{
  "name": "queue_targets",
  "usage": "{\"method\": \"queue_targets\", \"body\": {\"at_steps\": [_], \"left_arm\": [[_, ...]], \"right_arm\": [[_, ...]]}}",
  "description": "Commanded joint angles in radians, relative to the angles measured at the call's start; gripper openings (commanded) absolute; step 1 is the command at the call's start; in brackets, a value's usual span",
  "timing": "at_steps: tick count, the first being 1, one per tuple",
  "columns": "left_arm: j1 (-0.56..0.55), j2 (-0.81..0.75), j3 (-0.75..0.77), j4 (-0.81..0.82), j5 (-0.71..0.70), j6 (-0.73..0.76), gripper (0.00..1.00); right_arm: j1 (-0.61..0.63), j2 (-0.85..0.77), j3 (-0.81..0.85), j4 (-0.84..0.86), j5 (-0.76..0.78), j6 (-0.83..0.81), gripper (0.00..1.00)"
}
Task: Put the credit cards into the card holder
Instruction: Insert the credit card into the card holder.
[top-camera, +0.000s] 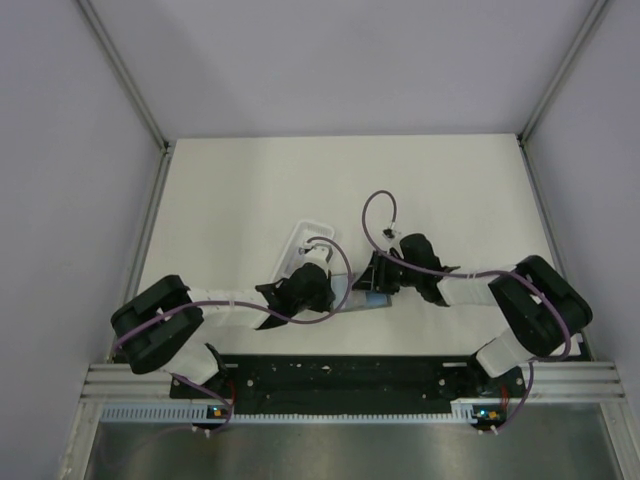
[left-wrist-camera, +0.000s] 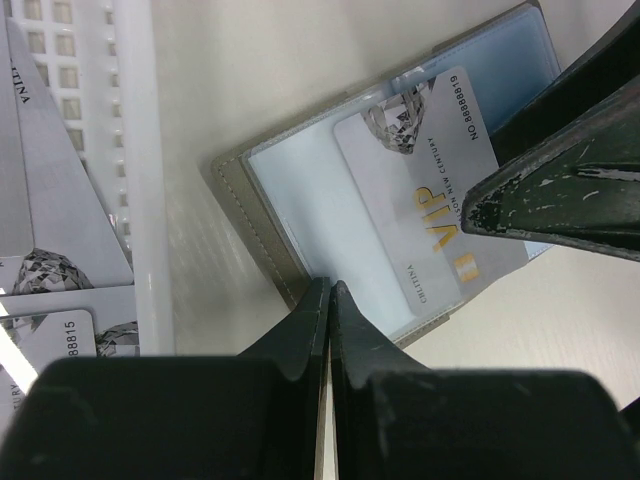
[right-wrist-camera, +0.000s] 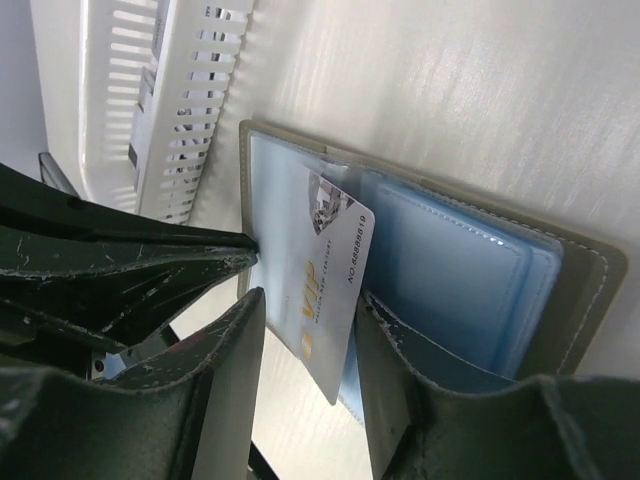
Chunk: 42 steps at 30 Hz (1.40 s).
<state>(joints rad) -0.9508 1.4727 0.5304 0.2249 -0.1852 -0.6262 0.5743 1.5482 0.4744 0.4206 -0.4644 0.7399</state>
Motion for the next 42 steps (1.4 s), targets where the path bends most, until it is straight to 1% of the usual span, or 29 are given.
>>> {"method": "queue_targets", "body": {"at_steps": [1, 5, 9, 12, 14, 17, 20, 23, 26, 29, 32, 39, 42], "left_arm": [[0.001, 0.017, -0.036, -0.102, -0.016, 0.008, 0.03], [0.001, 0.017, -0.038, -0.099, -0.013, 0.008, 0.03], [0.001, 0.020, -0.038, -0.099, -0.013, 0.010, 0.02], [0.001, 0.023, -0.038, -0.098, -0.011, 0.008, 0.02], [0.001, 0.024, -0.040, -0.098, -0.013, 0.008, 0.01], [0.001, 0.026, -0.044, -0.091, -0.013, 0.008, 0.01], [0.001, 0.028, -0.044, -0.090, -0.010, 0.008, 0.00], [0.001, 0.028, -0.043, -0.090, -0.010, 0.008, 0.00], [0.001, 0.028, -0.043, -0.090, -0.007, 0.008, 0.00], [0.001, 0.026, -0.044, -0.088, -0.004, 0.006, 0.00], [0.001, 0.009, -0.043, -0.096, -0.005, 0.005, 0.01], [0.001, -0.084, -0.038, -0.139, -0.014, -0.004, 0.18], [0.001, -0.120, -0.041, -0.151, -0.026, -0.003, 0.22]], "right_arm": [[0.012, -0.060, 0.053, -0.173, 0.096, -0.085, 0.42], [0.018, -0.068, 0.067, -0.218, 0.127, -0.099, 0.42], [0.024, -0.043, 0.076, -0.214, 0.127, -0.099, 0.36], [0.036, -0.027, 0.086, -0.212, 0.133, -0.096, 0.29], [0.044, -0.020, 0.089, -0.210, 0.139, -0.094, 0.20], [0.061, -0.008, 0.099, -0.206, 0.142, -0.091, 0.12], [0.076, 0.015, 0.112, -0.194, 0.139, -0.083, 0.07], [0.093, 0.035, 0.125, -0.186, 0.136, -0.071, 0.06], [0.107, 0.041, 0.136, -0.189, 0.139, -0.073, 0.07], [0.107, 0.027, 0.138, -0.206, 0.150, -0.074, 0.18], [0.108, 0.010, 0.141, -0.233, 0.168, -0.088, 0.24], [0.105, -0.005, 0.145, -0.284, 0.211, -0.108, 0.31], [0.108, -0.016, 0.144, -0.295, 0.219, -0.111, 0.33]]}}
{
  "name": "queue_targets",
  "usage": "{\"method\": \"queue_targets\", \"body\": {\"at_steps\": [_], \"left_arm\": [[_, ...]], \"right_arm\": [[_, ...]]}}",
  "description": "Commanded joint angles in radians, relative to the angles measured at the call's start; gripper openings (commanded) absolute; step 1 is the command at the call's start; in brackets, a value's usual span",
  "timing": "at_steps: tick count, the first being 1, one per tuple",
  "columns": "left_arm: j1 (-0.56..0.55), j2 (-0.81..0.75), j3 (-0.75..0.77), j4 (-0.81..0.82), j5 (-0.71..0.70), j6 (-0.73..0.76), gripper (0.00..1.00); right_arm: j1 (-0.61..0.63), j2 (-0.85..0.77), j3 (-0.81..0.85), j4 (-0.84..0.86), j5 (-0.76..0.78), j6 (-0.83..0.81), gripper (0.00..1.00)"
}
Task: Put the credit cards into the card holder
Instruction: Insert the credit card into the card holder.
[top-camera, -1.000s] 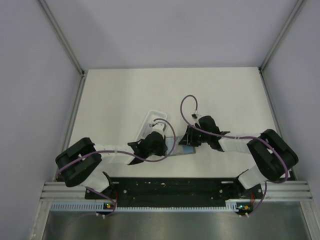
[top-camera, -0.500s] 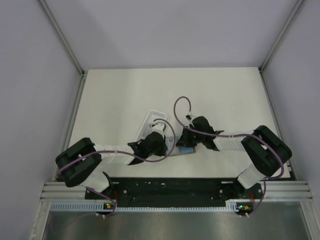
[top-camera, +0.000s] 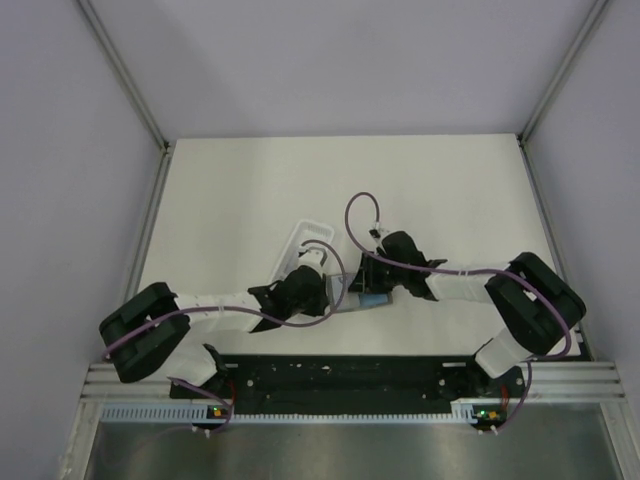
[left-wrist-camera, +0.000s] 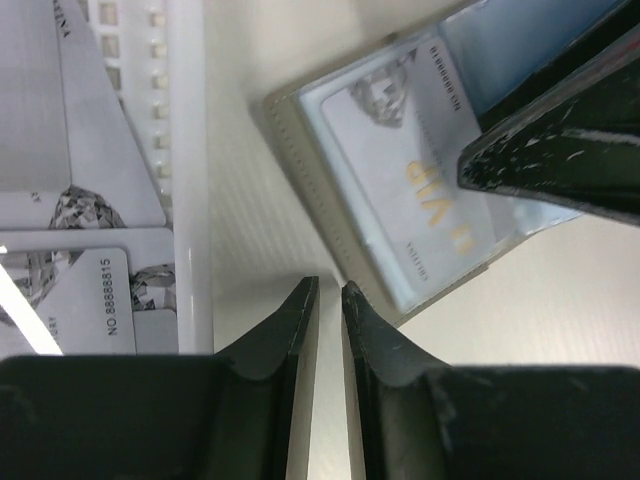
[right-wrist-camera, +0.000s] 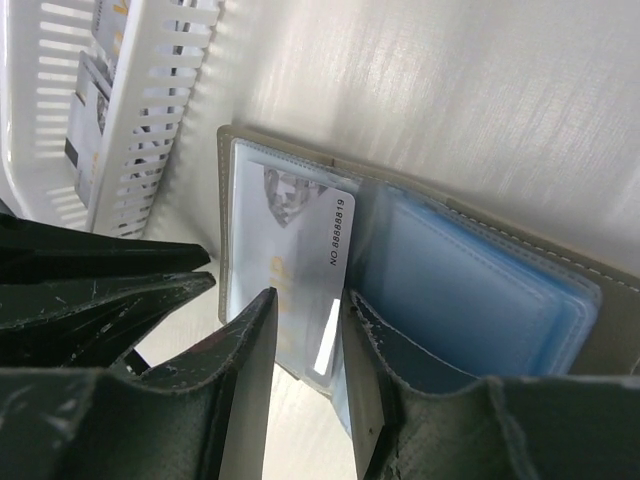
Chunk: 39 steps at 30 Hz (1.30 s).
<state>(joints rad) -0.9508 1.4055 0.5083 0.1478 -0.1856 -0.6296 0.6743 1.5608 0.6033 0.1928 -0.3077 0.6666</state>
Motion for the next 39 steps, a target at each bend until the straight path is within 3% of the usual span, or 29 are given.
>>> {"method": "queue_targets", "body": {"at_steps": [1, 9, 19, 29, 39], "left_arm": [[0.001, -0.057, -0.019, -0.076, -0.028, 0.004, 0.22], [0.001, 0.013, -0.008, -0.056, -0.008, 0.002, 0.21], [0.001, 0.009, 0.019, -0.054, 0.009, 0.008, 0.19], [0.001, -0.131, 0.030, -0.091, 0.005, 0.008, 0.18], [0.001, -0.137, 0.033, -0.082, 0.012, -0.004, 0.15]], "right_arm": [[0.007, -0.037, 0.015, -0.070, 0.064, -0.036, 0.34], [0.008, -0.105, 0.038, -0.141, 0.085, -0.053, 0.34], [0.007, -0.154, 0.073, -0.245, 0.136, -0.101, 0.24], [0.010, -0.130, 0.021, -0.107, 0.033, -0.082, 0.31], [0.047, -0.055, 0.029, -0.049, -0.002, -0.073, 0.15]]}}
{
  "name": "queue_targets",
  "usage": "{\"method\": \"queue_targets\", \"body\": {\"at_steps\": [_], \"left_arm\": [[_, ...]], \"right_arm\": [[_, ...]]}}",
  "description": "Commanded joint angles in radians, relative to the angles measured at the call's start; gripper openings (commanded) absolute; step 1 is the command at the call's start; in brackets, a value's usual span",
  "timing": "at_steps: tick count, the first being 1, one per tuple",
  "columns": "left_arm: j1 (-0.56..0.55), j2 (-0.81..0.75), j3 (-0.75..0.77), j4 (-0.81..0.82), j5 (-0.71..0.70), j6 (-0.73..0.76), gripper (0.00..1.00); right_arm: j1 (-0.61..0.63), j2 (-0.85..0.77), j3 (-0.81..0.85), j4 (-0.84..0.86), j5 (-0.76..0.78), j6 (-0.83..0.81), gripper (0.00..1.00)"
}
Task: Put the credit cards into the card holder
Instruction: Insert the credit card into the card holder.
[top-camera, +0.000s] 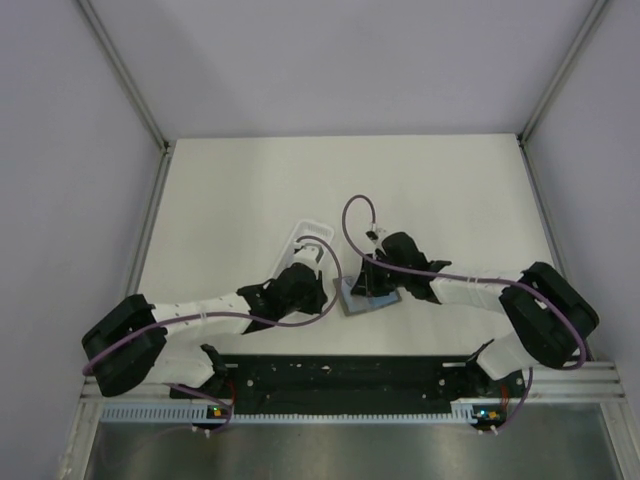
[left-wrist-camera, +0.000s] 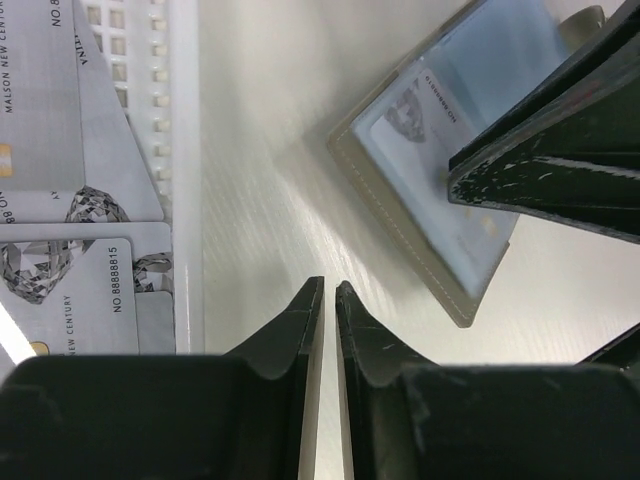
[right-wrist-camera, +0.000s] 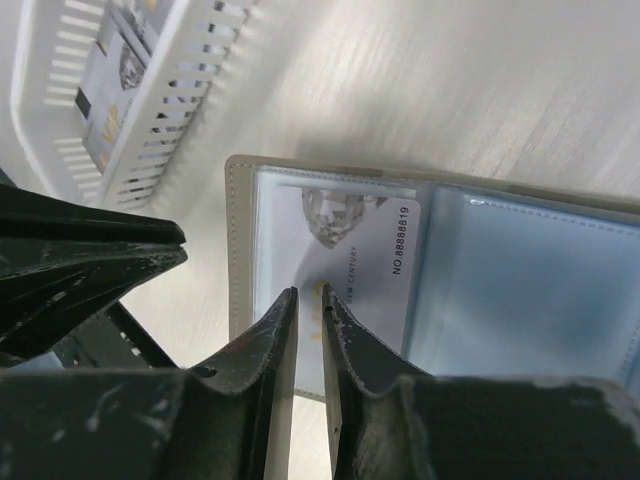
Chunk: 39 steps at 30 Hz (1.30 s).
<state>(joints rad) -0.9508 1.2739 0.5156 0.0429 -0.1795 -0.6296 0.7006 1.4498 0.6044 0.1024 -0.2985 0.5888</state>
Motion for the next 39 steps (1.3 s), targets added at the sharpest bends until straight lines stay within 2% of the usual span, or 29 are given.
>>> {"method": "queue_targets", "body": {"at_steps": [1, 9, 23, 39], "left_arm": [[0.001, -0.002, 0.024, 0.031, 0.011, -0.007, 0.15], [0.000, 0.059, 0.011, 0.104, 0.064, -0.016, 0.14], [-0.003, 0.183, 0.041, 0.158, 0.078, -0.022, 0.17], [-0.003, 0.168, 0.041, 0.150, 0.052, -0.035, 0.23]], "right_arm": [[0.022, 0.076, 0.031, 0.039, -0.007, 0.006, 0.14], [0.031, 0.161, 0.051, 0.014, 0.016, 0.009, 0.11], [0.031, 0.156, 0.054, -0.004, 0.021, 0.008, 0.10], [0.031, 0.155, 0.055, -0.007, 0.018, 0.009, 0.10]]}}
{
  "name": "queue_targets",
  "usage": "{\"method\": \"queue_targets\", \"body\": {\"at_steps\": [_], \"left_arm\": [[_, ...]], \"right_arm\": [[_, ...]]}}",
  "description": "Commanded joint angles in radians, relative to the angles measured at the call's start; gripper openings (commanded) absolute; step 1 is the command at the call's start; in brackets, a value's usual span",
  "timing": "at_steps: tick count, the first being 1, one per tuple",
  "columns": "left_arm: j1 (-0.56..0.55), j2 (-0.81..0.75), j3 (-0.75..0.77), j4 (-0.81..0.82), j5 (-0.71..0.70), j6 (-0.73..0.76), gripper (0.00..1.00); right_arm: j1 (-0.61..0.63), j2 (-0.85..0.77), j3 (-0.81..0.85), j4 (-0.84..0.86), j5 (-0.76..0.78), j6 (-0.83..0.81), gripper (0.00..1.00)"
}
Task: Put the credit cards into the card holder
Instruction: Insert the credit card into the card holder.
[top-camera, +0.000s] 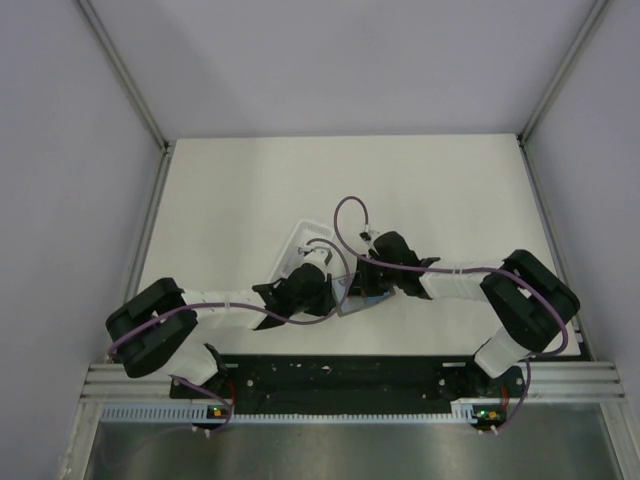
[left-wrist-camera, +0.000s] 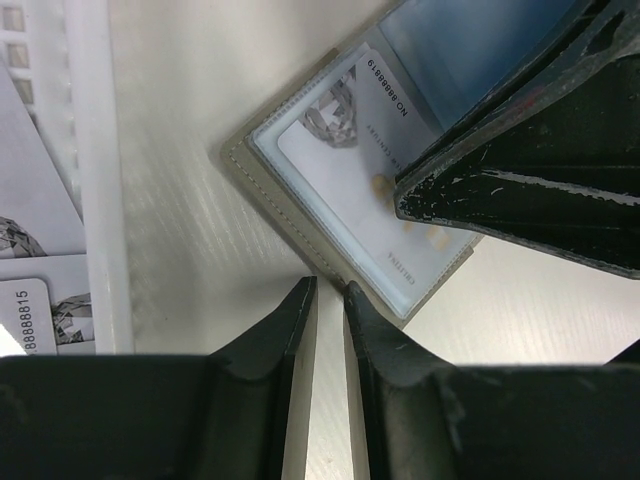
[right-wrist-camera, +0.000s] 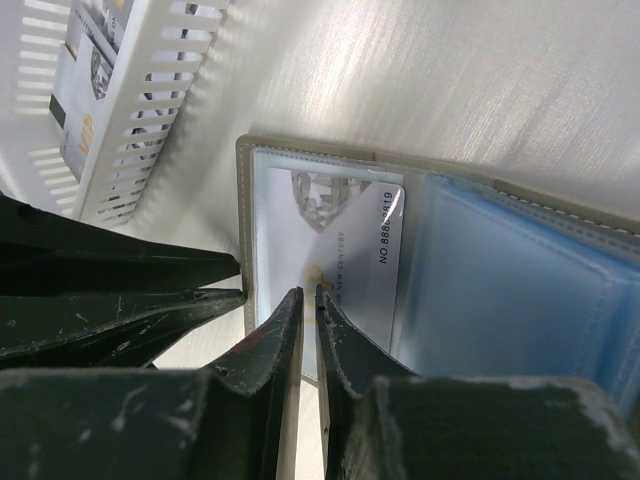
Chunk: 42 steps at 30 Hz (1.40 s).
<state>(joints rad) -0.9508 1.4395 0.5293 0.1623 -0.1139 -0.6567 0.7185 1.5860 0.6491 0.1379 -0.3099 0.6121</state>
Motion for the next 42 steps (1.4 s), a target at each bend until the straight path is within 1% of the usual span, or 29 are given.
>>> {"method": "queue_targets", "body": {"at_steps": [1, 10, 12, 15, 18, 20, 21, 23, 25, 28, 34, 42], "left_arm": [[-0.003, 0.010, 0.031, 0.031, -0.013, -0.006, 0.24], [-0.005, 0.070, 0.060, 0.014, -0.024, 0.005, 0.22], [-0.005, 0.075, 0.058, 0.013, -0.024, 0.005, 0.21], [-0.005, 0.079, 0.057, 0.013, -0.023, 0.006, 0.20], [-0.005, 0.082, 0.057, 0.011, -0.021, 0.006, 0.20], [-0.005, 0.081, 0.057, 0.011, -0.020, 0.009, 0.20], [-0.005, 0.081, 0.055, 0.010, -0.018, 0.008, 0.20], [-0.005, 0.081, 0.057, 0.009, -0.018, 0.008, 0.20], [-0.005, 0.081, 0.057, 0.009, -0.020, 0.008, 0.20], [-0.005, 0.082, 0.055, 0.009, -0.018, 0.008, 0.19], [-0.005, 0.078, 0.052, 0.008, -0.020, 0.009, 0.19], [-0.005, 0.079, 0.052, 0.008, -0.020, 0.008, 0.18]], "right_arm": [[0.013, 0.019, 0.011, -0.044, 0.029, -0.015, 0.10], [0.013, -0.011, 0.018, -0.061, 0.028, -0.015, 0.10], [0.013, -0.037, 0.020, -0.070, 0.028, -0.015, 0.12], [0.013, -0.098, 0.024, -0.095, 0.052, -0.023, 0.17], [0.013, -0.161, 0.029, -0.135, 0.118, -0.029, 0.22], [0.013, -0.187, 0.038, -0.182, 0.178, -0.028, 0.22], [0.015, -0.192, 0.044, -0.202, 0.204, -0.028, 0.22], [0.013, -0.186, 0.058, -0.236, 0.235, -0.034, 0.17], [0.013, -0.158, 0.070, -0.253, 0.247, -0.040, 0.09], [0.013, -0.112, 0.089, -0.270, 0.249, -0.041, 0.00], [0.013, -0.067, 0.103, -0.294, 0.299, -0.029, 0.00], [0.015, -0.018, 0.119, -0.313, 0.305, -0.034, 0.00]]}}
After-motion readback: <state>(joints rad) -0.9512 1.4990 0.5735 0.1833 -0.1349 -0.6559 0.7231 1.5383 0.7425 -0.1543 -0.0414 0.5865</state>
